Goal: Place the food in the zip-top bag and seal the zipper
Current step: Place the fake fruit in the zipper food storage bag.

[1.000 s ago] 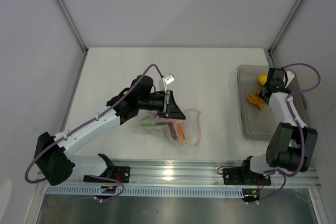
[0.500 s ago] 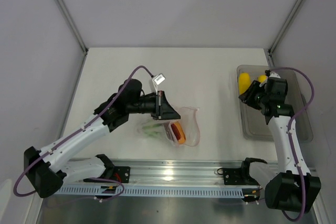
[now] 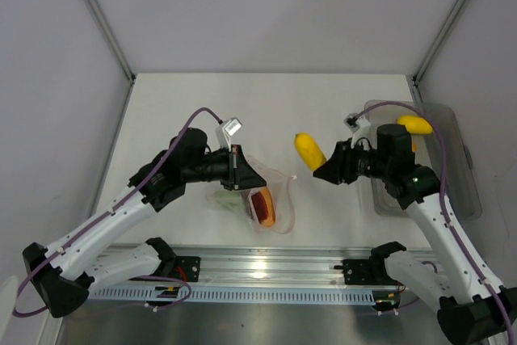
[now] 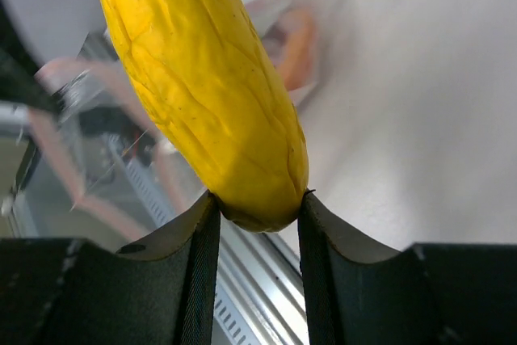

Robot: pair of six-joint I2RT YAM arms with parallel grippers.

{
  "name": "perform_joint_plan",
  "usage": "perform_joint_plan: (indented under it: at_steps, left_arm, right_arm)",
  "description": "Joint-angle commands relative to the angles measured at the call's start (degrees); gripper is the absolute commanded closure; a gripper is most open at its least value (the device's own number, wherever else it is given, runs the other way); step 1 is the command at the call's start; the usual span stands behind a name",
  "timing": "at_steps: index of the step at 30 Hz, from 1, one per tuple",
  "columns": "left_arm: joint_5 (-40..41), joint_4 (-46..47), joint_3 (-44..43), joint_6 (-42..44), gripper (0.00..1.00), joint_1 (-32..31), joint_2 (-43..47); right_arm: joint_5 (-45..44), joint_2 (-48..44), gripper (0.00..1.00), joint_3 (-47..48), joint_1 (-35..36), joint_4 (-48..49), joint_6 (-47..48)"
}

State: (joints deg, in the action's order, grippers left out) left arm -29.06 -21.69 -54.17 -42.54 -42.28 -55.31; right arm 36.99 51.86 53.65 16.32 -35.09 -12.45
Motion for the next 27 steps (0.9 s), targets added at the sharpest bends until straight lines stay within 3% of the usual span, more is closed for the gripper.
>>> perform_joint_plan:
  at_steps: [1, 5, 12, 20, 27]
  left_arm:
    - [1.5, -2.8, -4.7, 3.3, 0.99, 0.8, -0.2]
    - [1.5, -2.9, -6.5, 3.7, 0.99, 1.1, -1.2]
    - [1.5, -3.7, -10.6, 4.5, 1.00, 1.7, -3.8]
    - [0.4, -2.8, -12.1, 4.0, 0.99, 1.8, -5.4]
    - [-2.6, 0.9, -9.6, 1.2, 1.00, 1.8, -6.6]
  right_arm:
    - [1.0, -3.6, 1.00, 3.0, 8.4, -1.9, 3.1]
    - [-3.4, -3.4, 1.00, 4.7, 18.3, -5.1, 4.2]
    - [-11.8, -1.8, 1.00, 6.4, 27.7, -9.1, 3.5]
    - [-22.4, 2.9, 1.00, 10.9, 32.7, -19.5, 0.7]
    - [-26.0, 8.3, 1.00, 18.5, 34.0, -22.4, -6.5]
